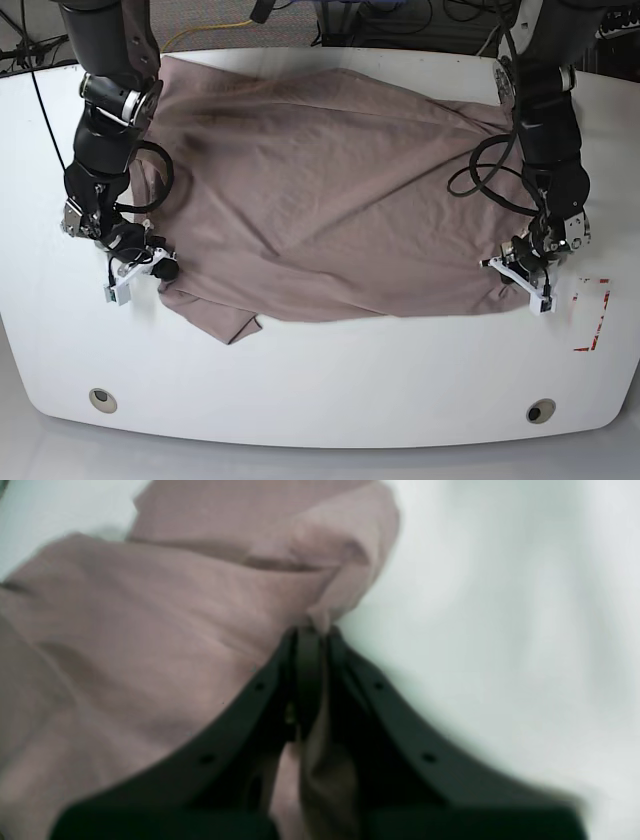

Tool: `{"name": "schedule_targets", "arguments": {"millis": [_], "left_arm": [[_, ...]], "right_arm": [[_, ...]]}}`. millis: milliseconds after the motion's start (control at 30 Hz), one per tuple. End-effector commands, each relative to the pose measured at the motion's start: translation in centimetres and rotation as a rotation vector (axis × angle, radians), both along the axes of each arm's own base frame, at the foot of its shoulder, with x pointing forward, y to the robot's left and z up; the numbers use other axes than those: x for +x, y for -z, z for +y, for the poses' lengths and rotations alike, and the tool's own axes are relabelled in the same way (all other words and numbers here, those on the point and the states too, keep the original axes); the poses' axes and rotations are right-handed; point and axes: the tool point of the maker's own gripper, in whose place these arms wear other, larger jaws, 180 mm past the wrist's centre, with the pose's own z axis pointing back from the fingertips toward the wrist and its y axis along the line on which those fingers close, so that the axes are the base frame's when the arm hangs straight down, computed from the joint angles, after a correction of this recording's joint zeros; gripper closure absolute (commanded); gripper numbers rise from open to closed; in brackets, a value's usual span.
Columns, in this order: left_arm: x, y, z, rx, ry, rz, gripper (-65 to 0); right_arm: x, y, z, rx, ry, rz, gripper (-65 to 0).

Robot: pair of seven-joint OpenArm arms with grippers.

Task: Fold the T-shirt properly
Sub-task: 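Move both grippers to the hem corners and grasp them, then lift the hem with both grippers and fold it toward the collar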

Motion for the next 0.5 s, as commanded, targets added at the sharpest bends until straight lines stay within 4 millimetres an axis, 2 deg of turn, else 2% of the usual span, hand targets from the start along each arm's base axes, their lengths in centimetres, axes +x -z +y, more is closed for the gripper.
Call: {"name": "schedule_targets", "arguments": {"millis": [0, 233, 400, 467], "left_arm": [[1.2, -4.0, 1.8, 0.063, -0.004, -0.089, 0.0], [2.3, -10.8, 2.0, 0.148, 0.018, -0.21, 0.0], [2.9, -16.5, 1.6, 0.207, 0.028, -0.321, 0.0], [3.2, -19.4, 1.5, 0.233, 0.03, -0.364, 0.0]], "right_arm": [[2.8, -5.5, -1.8, -0.065, 0.004, -0.147, 0.0], [4.1, -10.8, -2.4, -0.18, -0.04, -0.222, 0.0], [5.8, -14.8, -2.7, -0.219, -0.046, -0.28, 0.0], [6.6, -16.9, -2.8, -0.239, -0.051, -0.3, 0.0]]}}
